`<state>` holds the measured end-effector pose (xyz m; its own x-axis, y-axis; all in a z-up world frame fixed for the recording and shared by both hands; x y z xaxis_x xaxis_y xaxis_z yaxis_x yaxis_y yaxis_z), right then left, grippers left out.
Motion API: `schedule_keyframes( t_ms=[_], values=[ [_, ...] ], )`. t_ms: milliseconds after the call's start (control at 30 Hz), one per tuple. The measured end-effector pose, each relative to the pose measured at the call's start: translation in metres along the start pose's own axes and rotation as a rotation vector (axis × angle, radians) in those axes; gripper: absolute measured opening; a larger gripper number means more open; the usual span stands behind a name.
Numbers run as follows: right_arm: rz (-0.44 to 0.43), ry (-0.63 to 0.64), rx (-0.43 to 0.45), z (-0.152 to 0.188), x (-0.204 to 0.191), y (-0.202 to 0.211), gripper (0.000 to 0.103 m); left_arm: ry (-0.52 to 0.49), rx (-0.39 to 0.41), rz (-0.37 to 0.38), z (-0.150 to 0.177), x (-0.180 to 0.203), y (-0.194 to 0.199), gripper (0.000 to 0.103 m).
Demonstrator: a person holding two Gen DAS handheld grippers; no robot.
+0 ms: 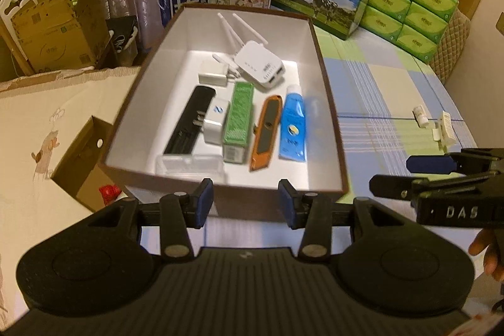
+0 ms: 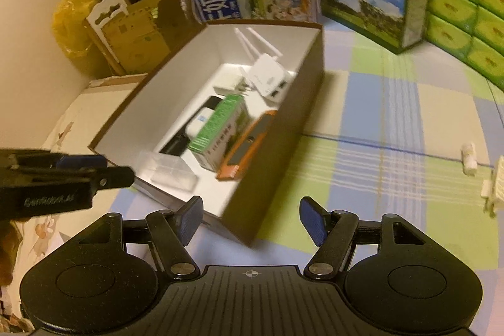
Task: Organize rigid objects
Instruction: 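Lift both tools out and move them toward the pill bottle and white clip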
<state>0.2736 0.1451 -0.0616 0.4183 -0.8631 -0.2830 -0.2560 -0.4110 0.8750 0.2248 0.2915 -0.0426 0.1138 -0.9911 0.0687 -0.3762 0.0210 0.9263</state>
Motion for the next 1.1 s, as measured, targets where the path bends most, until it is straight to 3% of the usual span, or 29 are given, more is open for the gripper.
schedule_keyframes(
  t_ms=[433, 767, 1100],
  values=[
    [0.000, -0.033, -0.065, 0.035, 0.070, 0.030, 0.065, 0.027, -0.047, 0.013, 0.028, 0.076, -0.006, 0.040],
    [0.027, -0.098, -0.073, 0.059, 0.131, 0.055, 0.065, -0.037, -0.081, 0.063, 0.032, 0.153, -0.024, 0.041],
    [0.065, -0.256, -0.071, 0.081, 0.206, 0.070, 0.065, -0.125, -0.113, 0.109, 0.019, 0.217, -0.052, 0.040]
  ],
)
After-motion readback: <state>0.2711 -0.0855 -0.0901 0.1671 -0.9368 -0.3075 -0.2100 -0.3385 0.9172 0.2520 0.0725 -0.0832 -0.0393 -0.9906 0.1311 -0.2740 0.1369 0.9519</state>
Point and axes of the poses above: each gripper's, at about its wrist camera, not at the fingertips, and y roughly against the way its jaws point, x to its right, z to its underside, the point moved 4 cm from there along -y, roughly the way its jaws point, and after that the axes turned 12 degrees about -x, right-handed, at the moved point
